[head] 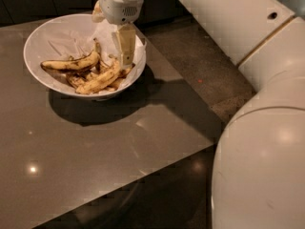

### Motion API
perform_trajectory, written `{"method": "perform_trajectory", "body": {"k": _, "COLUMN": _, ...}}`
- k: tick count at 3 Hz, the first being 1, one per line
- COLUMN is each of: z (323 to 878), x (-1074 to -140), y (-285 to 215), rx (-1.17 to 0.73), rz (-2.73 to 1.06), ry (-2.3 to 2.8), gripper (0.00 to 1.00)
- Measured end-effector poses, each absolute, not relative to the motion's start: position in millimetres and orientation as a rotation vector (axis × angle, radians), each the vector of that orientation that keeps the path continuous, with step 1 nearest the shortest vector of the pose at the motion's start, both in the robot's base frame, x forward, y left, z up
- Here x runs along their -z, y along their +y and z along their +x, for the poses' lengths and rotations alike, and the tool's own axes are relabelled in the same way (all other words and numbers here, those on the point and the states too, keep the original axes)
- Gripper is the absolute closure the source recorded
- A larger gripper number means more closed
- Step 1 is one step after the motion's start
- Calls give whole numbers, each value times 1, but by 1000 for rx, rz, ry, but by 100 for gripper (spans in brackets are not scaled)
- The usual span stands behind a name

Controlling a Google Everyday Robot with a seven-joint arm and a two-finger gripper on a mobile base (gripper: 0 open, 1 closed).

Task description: Pick banana from white bowl

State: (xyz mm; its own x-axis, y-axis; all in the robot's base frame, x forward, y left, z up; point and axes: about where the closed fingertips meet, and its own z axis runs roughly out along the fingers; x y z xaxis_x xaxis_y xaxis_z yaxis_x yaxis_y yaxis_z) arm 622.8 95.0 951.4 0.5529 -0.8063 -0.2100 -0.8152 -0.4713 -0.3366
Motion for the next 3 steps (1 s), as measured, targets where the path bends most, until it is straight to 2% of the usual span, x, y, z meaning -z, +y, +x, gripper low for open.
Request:
{"method": "perform_trajectory", "body": {"k": 1, "z": 614, "x": -940, "y": 98, "rx": -59, "rz": -2407, "ry": 1342, "gripper": 12}}
{"method": "perform_trajectory", "body": {"k": 3, "z": 603, "x": -923, "y": 99, "rx": -84, "rz": -2432, "ry": 1375, "gripper": 21}}
